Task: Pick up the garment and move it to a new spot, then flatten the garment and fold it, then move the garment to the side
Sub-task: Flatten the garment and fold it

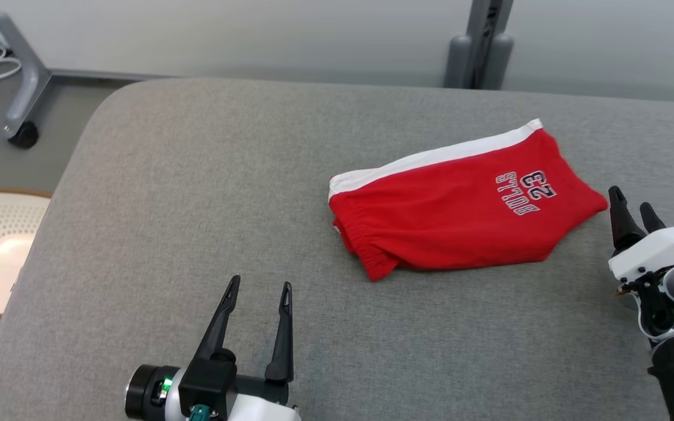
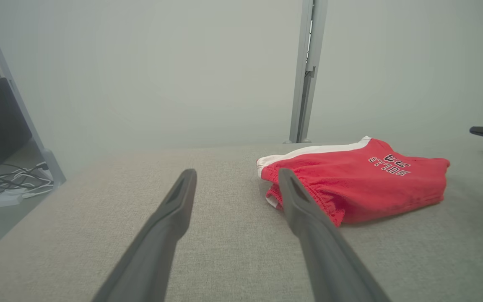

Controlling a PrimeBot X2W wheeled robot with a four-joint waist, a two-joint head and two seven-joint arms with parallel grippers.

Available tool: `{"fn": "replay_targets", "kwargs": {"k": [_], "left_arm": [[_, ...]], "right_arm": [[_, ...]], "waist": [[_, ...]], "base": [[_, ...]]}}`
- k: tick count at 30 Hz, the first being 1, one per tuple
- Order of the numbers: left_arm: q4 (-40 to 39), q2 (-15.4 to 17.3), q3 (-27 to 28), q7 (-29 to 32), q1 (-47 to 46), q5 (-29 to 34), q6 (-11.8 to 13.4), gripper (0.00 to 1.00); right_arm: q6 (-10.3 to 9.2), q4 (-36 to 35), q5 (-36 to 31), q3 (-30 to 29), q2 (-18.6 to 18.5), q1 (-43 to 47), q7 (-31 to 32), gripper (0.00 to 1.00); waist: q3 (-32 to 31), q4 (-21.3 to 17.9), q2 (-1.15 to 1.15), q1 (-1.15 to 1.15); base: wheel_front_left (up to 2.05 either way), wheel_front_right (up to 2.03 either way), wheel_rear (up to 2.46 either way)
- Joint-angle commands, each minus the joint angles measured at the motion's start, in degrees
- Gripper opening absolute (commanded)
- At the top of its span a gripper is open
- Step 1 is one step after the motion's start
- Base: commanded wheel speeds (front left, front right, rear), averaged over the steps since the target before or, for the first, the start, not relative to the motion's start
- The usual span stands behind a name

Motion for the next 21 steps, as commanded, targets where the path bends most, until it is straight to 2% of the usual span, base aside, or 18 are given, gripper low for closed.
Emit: {"fn": "replay_targets", "kwargs": {"k": [1,5,9,15,20,21], "left_arm": [[0.1,0.1,0.0,-0.2,-1.3,0.5,-0.6,1.0],[0.8,-0.2,-0.6,-0.2,-2.6,0.8,-1.5,1.0],[2.7,-0.4,-0.8,-0.2,-3.5,-1.7,-2.7,1.0],[4.4,-0.5,-1.4,-0.2,-5.4,-2.2,-3.6,1.0],[4.8,-0.6,-1.7,-0.2,-6.2,-1.8,-3.7,1.0],[5.0,-0.6,-1.8,-0.2,-6.1,-1.7,-3.8,1.0]], "right_arm": [[0.0,1.8,1.3,-0.4,-0.6,-1.7,0.8,1.0],[0.0,6.8,2.4,-0.8,-2.5,-5.0,1.8,1.0],[0.0,11.9,2.0,-0.3,-3.6,-8.0,2.4,1.0],[0.0,17.5,2.1,2.5,-3.1,-10.9,4.1,1.0],[0.0,19.0,3.2,3.8,-2.1,-11.3,5.2,1.0],[0.0,19.2,3.7,4.1,-1.9,-11.3,5.5,0.88]], "waist": [[2.1,1.8,0.0,0.0],[4.3,3.2,0.0,0.0],[5.9,3.7,0.0,0.0],[7.5,4.2,0.0,0.0],[7.7,4.6,0.0,0.0],[7.6,4.7,0.0,0.0]], "base": [[0.0,0.0,0.0],[0.0,0.0,0.0],[0.0,0.0,0.0],[0.0,0.0,0.0],[0.0,0.0,0.0],[0.0,0.0,0.0]]}}
